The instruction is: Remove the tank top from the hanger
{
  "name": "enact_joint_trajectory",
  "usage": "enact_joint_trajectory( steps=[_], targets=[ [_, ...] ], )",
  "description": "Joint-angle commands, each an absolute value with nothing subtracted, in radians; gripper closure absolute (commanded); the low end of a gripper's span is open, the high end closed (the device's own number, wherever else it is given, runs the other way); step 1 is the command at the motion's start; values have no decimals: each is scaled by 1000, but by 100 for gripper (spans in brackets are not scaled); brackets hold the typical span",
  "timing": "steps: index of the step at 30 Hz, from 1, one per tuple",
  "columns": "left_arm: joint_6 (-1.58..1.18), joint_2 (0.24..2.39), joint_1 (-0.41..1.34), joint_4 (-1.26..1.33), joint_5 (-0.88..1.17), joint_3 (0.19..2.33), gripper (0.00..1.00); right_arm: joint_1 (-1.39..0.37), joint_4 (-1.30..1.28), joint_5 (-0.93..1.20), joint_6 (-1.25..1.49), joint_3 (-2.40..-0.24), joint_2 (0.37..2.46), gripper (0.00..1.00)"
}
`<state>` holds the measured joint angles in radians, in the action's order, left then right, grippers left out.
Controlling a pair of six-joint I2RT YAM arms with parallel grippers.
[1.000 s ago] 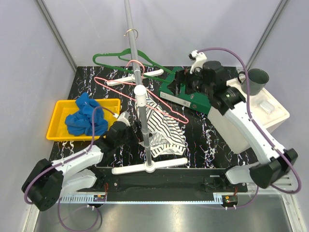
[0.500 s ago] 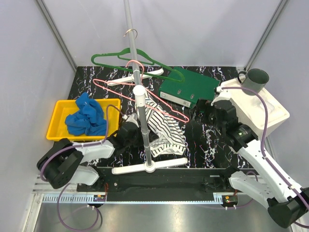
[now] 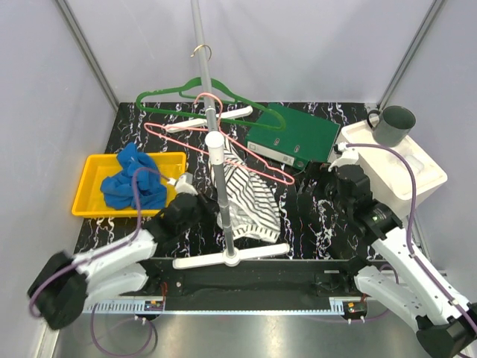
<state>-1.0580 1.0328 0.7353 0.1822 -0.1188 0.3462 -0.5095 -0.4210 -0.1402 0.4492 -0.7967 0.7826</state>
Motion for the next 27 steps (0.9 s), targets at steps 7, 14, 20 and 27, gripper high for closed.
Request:
enact_joint_trajectory(
  steps=[7,14,20,27],
  targets=[
    [-1017,418,739,-359,-383,359,100,-512,-356,-78,457,-747,756,0],
    [-971,445,738,-306,-379,400,97,-512,-350,-81,460,-715,759,0],
    [-919,793,736,-30,-241,478,96,-512,-351,-57,483,-706,746,0],
    [-963,1115,756,150,-107,509,94,-514,-368,-48,497,-690,735,0]
  ],
)
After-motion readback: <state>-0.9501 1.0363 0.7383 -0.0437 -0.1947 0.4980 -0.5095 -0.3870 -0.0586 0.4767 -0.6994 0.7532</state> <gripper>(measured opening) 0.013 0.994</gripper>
